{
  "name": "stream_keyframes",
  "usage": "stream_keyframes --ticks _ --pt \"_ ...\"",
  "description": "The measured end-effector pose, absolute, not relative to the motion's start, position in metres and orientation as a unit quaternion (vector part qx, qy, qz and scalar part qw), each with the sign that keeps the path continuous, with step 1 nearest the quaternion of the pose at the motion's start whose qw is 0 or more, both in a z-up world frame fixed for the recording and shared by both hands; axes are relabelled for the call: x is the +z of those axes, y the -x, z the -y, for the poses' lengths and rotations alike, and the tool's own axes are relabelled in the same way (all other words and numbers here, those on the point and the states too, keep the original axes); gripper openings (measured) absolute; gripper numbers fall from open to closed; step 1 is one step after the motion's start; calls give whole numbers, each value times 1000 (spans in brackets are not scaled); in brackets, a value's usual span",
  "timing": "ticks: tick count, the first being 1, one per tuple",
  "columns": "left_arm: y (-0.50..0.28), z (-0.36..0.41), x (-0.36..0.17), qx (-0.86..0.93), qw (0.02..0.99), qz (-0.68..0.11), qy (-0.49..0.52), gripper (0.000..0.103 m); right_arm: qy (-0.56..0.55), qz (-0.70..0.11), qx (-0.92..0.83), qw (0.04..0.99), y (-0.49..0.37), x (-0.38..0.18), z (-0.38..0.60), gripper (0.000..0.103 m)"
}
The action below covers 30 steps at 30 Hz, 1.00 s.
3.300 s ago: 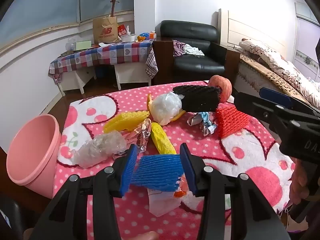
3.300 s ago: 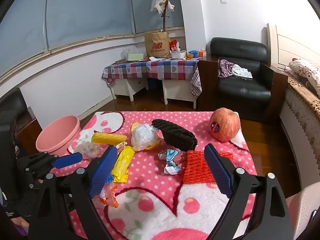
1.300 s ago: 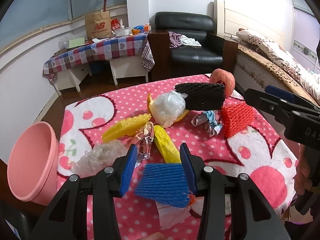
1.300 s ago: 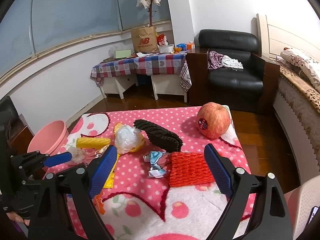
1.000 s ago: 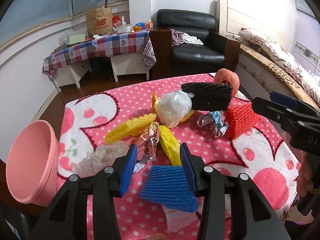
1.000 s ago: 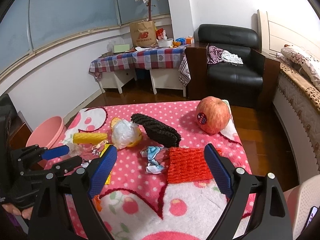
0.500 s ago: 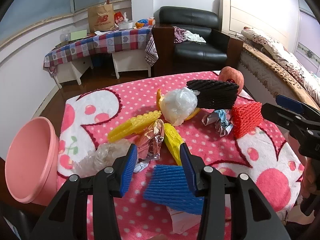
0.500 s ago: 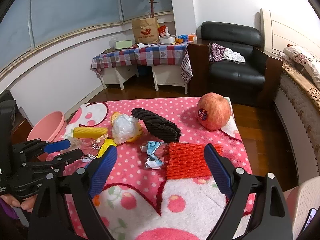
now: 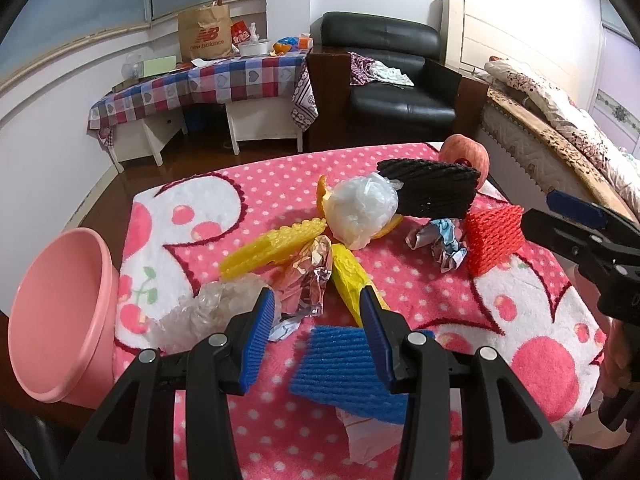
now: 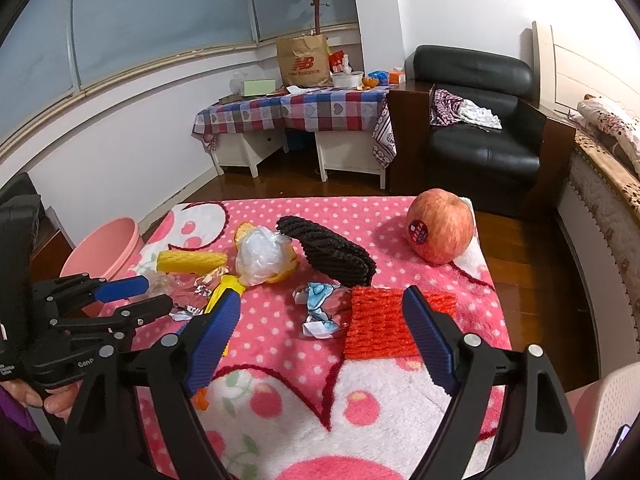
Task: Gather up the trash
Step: 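Move both tools over the foam nets on the tablecloth, then grasp the yellow foam net with the left tool while the right tool grasps the black foam net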
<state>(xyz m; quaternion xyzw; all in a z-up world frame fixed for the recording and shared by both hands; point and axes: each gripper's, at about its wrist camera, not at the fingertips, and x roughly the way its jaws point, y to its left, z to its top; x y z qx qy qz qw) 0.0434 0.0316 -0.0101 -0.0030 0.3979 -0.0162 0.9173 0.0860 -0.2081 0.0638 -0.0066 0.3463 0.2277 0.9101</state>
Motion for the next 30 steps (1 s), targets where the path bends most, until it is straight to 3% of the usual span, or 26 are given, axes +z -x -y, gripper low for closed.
stream_keyframes --ticks 14,17,30 --pt "-2 -65 -8 -74 911 -402 57 44 2 -370 280 886 -81 51 195 76" --pt "6 -65 -9 -64 914 -397 45 44 9 -376 298 877 -76 46 187 71" --pt "-26 -109 -14 14 919 -394 -2 44 13 -388 339 857 -65 36 169 71"
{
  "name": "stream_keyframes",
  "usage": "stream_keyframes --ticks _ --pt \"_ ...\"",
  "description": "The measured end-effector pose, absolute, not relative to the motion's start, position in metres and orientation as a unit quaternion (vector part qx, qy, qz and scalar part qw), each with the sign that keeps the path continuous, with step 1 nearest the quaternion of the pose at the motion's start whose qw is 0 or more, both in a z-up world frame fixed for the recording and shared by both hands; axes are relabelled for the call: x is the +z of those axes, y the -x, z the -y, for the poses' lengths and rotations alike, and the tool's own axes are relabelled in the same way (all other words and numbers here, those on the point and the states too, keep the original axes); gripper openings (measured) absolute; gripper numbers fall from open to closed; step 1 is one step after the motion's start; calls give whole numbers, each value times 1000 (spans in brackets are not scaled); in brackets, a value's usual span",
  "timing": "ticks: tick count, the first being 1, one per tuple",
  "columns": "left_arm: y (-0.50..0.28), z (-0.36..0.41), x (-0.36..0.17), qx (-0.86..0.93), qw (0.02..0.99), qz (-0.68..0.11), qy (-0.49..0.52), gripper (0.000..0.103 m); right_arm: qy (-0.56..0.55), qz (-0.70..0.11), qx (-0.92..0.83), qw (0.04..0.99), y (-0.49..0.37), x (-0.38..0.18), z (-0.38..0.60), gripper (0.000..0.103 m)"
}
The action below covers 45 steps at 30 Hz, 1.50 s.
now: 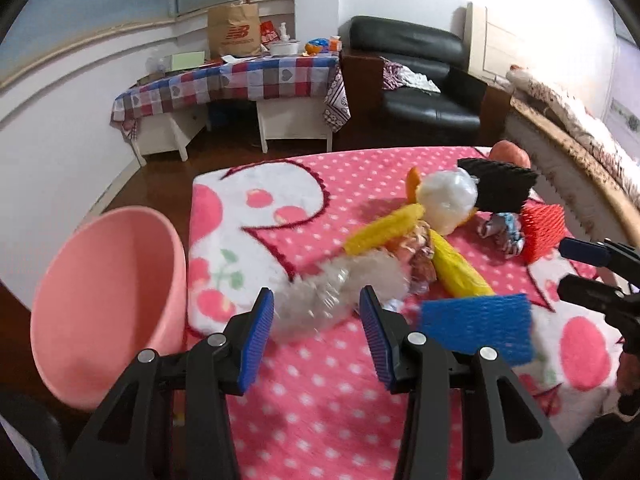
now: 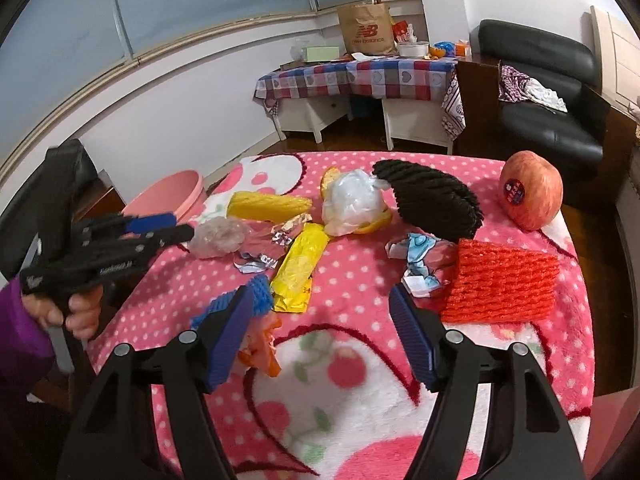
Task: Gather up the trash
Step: 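Grasp the yellow foam net with the left tool while the right tool grasps the black foam net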
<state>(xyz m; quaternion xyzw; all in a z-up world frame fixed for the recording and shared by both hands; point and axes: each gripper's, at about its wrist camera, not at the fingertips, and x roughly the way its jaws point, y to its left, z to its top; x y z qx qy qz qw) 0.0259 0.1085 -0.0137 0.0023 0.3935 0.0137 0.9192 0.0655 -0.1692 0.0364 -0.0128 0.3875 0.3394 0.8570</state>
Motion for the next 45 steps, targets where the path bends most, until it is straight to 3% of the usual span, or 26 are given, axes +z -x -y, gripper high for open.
stream_keyframes --ticks 5,13,19,24,32,34,35,36,38,45 --pt "-44 -99 0 -43 922 -385 11 45 4 -399 330 855 -67 30 171 71" --pt "-77 -56 -9 -55 921 -379 -66 46 1 -401 328 856 -70 29 173 70" --pt "-86 -63 -18 -50 917 -393 -44 11 7 -362 300 883 -93 49 187 71" --pt "-78 -67 -10 -54 923 -379 -35 9 20 -331 268 905 -125 62 188 71" --pt "-67 -68 5 -59 929 -366 -11 9 44 -346 263 900 -165 46 171 71" --pt "-65 -68 9 -58 929 -365 -7 9 40 -355 271 894 -169 42 167 52" --pt "-64 -68 9 -57 929 -365 -6 9 39 -362 277 889 -171 40 164 33" --pt "-62 -69 11 -56 930 -363 -2 9 36 -367 279 887 -172 39 162 23" --pt "-59 -70 14 -55 931 -362 3 9 27 -369 290 883 -169 40 160 14" --pt "-50 -74 22 -46 935 -352 21 9 13 -337 300 892 -146 59 161 13"
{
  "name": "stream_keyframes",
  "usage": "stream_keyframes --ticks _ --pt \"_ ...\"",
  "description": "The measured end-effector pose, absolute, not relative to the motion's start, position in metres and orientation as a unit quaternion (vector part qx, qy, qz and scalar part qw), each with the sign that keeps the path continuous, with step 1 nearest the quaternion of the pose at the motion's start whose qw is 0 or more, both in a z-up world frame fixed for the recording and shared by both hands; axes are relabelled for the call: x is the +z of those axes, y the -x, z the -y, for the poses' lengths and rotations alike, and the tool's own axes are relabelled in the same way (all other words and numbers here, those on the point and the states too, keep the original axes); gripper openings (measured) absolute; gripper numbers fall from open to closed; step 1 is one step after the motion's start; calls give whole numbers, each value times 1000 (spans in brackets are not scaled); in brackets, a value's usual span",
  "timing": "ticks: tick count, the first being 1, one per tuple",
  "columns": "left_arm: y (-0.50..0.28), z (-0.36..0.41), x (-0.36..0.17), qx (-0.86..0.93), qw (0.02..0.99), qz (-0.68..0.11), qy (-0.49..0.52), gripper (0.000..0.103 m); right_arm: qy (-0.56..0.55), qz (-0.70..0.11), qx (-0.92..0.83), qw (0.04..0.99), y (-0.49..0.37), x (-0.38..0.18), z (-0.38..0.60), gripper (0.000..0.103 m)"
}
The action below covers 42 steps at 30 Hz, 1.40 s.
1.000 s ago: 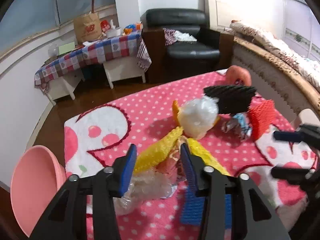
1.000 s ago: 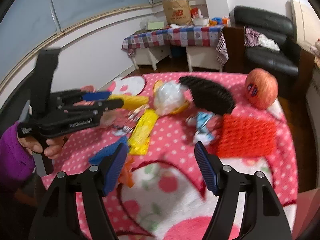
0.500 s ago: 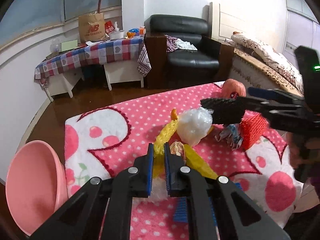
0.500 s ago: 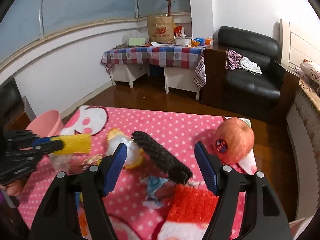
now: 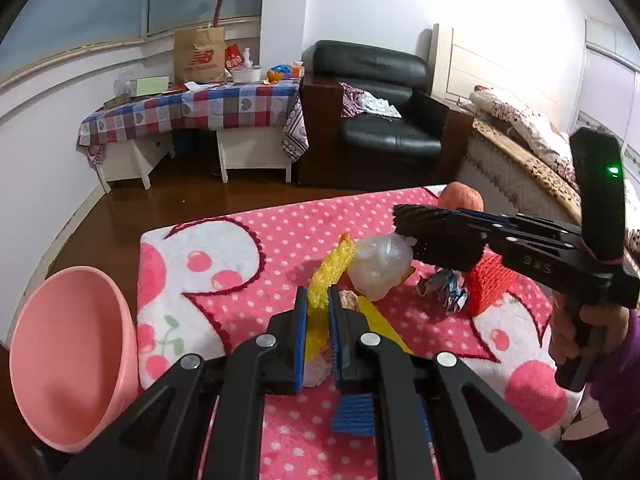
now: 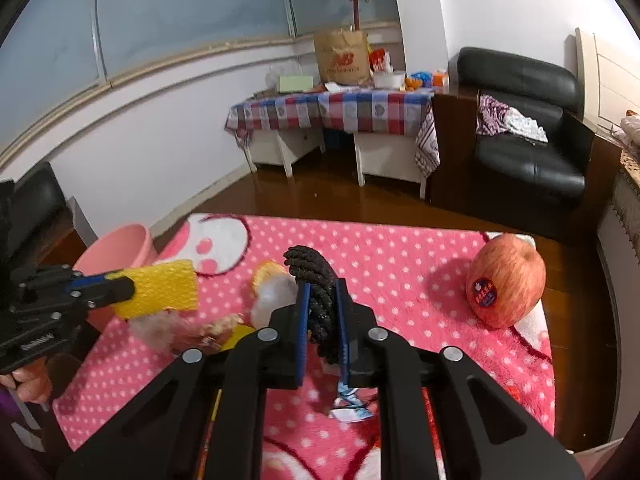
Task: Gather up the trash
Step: 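Grasp the yellow foam net with the left tool while the right tool grasps the black foam net, then carry both nets over the pink bin and open both tools to drop them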
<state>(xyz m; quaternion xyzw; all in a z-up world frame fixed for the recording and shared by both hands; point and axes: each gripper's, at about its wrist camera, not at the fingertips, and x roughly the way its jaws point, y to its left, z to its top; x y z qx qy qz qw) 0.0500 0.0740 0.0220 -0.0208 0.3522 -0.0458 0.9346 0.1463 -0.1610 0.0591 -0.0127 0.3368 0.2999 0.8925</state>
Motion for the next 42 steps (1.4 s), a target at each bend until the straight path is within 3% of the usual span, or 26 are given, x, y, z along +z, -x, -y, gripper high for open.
stream_keyframes --ticks 19,42 --pt "-12 -93 55 -31 953 -298 52 9 -39 -306 342 888 -107 106 148 13" --pt "53 -233 54 127 952 -256 106 9 -50 -395 490 776 -108 104 -39 13"
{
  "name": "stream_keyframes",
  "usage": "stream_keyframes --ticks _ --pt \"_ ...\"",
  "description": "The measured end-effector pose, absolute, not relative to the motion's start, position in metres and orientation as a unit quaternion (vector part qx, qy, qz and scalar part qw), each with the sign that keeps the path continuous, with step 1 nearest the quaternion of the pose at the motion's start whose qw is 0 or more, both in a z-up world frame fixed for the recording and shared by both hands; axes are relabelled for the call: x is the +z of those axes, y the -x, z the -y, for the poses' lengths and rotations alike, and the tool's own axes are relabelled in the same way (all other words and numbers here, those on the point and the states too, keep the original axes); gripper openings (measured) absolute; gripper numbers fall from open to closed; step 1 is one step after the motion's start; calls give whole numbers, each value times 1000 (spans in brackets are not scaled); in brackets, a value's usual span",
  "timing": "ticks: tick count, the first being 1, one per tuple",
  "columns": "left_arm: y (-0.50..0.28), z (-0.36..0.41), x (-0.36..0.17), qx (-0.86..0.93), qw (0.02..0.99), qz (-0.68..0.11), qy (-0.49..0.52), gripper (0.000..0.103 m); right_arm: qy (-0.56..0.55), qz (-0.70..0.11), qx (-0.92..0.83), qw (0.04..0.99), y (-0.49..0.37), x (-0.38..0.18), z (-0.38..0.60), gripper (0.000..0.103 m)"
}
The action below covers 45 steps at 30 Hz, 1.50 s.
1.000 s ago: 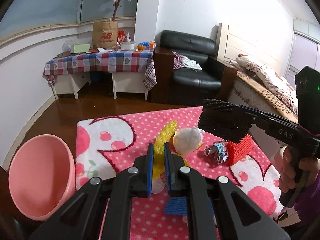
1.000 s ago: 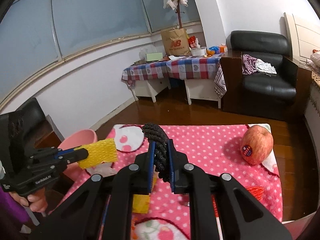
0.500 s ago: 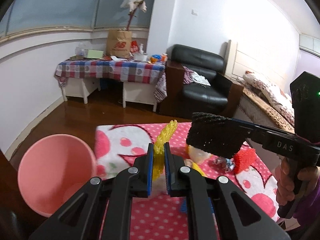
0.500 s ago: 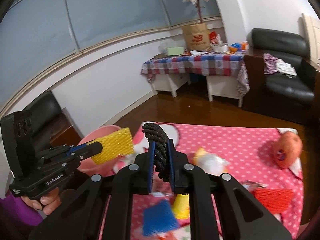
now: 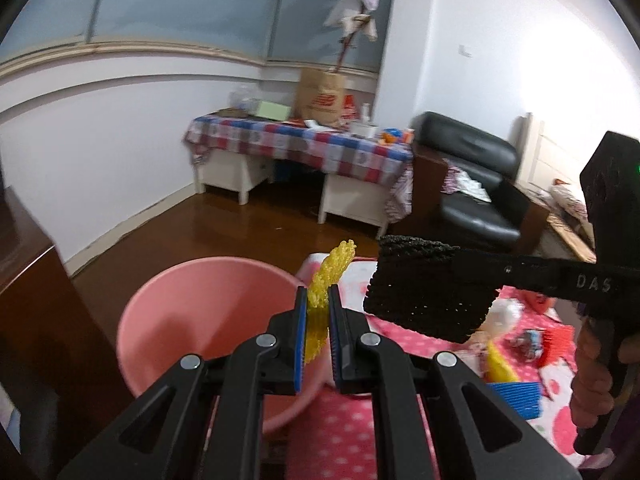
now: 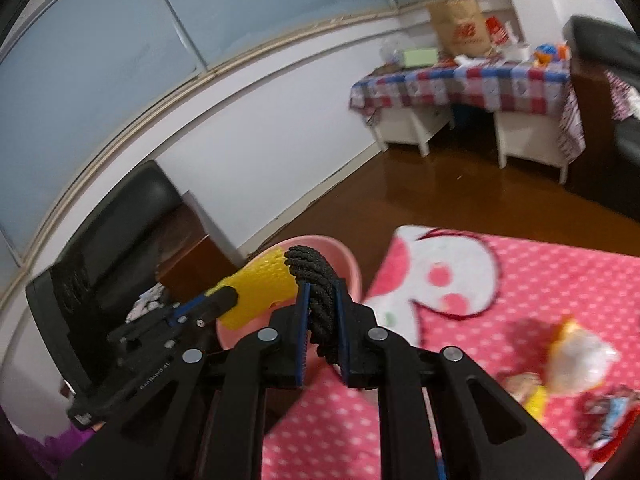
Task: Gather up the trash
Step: 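Carry both nets over the pink bin and open both tools to drop them, then bring both open tools back over the trash on the tablecloth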
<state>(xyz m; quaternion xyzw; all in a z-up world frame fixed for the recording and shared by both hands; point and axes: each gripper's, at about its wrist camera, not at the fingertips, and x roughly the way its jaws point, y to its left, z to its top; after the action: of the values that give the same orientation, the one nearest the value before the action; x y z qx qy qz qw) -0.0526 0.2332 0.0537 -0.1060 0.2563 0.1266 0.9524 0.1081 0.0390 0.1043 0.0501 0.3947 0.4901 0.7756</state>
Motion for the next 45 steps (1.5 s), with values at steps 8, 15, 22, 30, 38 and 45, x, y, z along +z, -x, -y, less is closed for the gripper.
stream_keyframes --ticks 8,15,22,30,38,45 --pt "64 -278 23 182 930 -293 130 9 -61 -442 512 734 -111 76 -107 13" --pt "73 -296 8 210 919 -300 145 45 -68 -478 507 714 -118 54 -137 26" --pt "74 -296 9 205 920 -299 147 46 -72 -470 514 714 -111 56 -134 41" --pt "72 -273 13 178 923 -294 171 46 -53 -414 506 755 -95 84 -93 41" --pt "58 -211 9 135 927 -310 163 46 -4 -357 449 819 -65 94 -19 41" --pt "40 -150 7 89 928 -328 154 46 18 -344 387 855 -45 84 45 41"
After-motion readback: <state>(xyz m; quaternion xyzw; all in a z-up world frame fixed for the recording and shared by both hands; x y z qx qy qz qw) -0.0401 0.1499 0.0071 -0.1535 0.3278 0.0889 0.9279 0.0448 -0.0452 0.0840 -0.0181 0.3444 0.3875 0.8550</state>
